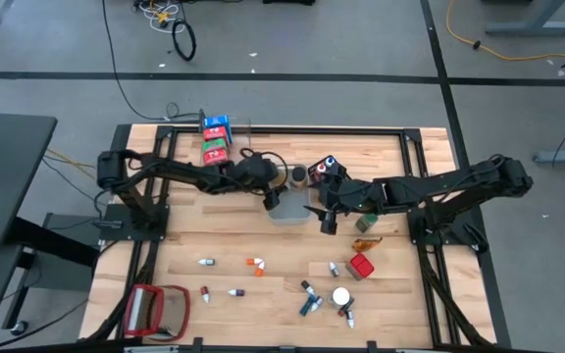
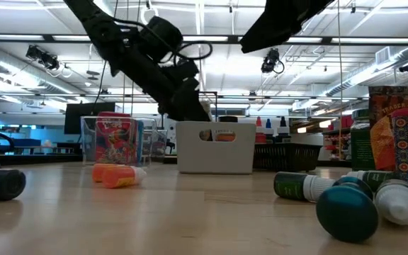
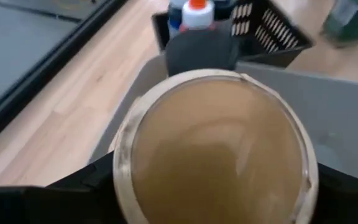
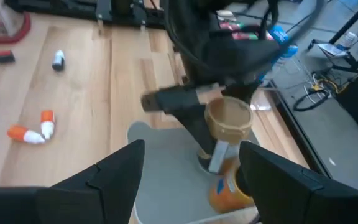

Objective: Pick & Place Kitchen Items
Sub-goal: Put the gold seasoning bottle into the gray bin, then put the green seasoning bottle into the gray bin

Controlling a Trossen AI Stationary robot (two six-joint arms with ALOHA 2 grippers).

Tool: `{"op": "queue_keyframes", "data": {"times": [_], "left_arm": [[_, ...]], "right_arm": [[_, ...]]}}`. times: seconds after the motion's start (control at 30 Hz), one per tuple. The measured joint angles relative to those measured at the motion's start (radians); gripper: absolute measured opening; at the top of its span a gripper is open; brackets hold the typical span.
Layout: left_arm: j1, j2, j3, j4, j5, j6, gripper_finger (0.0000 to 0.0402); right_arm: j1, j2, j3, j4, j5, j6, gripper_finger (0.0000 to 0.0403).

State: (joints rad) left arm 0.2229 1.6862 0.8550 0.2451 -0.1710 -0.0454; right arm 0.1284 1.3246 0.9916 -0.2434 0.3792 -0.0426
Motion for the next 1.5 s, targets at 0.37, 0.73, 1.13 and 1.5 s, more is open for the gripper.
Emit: {"op": "queue_keyframes", "data": {"times": [0.37,0.73,1.13,1.5], "left_arm": [[0.049,0.071,0.039,-0.036,-0.068,-0.01,0.0298],[0.055,0.07,0.038,-0.02,-0.016,0.051,0.0336],[0.047,-0.009,0.039,-0.021,-0.151,0.102,0.0358],[0.022,-0.252,0.038,-0.114,-0.129,0.159,0.0355]], "right_arm": [[0.0,0.0,0.0,-0.013,-0.005,0.008,0.0274],[0.0,0.0,0.0,0.007,-0.016,0.008,0.0274],[0.0,0.0,0.0,0.007,-0.031,0.008,0.0274],[0.0,0.0,0.0,0.01,-0.04,0.115,0.0274]]}}
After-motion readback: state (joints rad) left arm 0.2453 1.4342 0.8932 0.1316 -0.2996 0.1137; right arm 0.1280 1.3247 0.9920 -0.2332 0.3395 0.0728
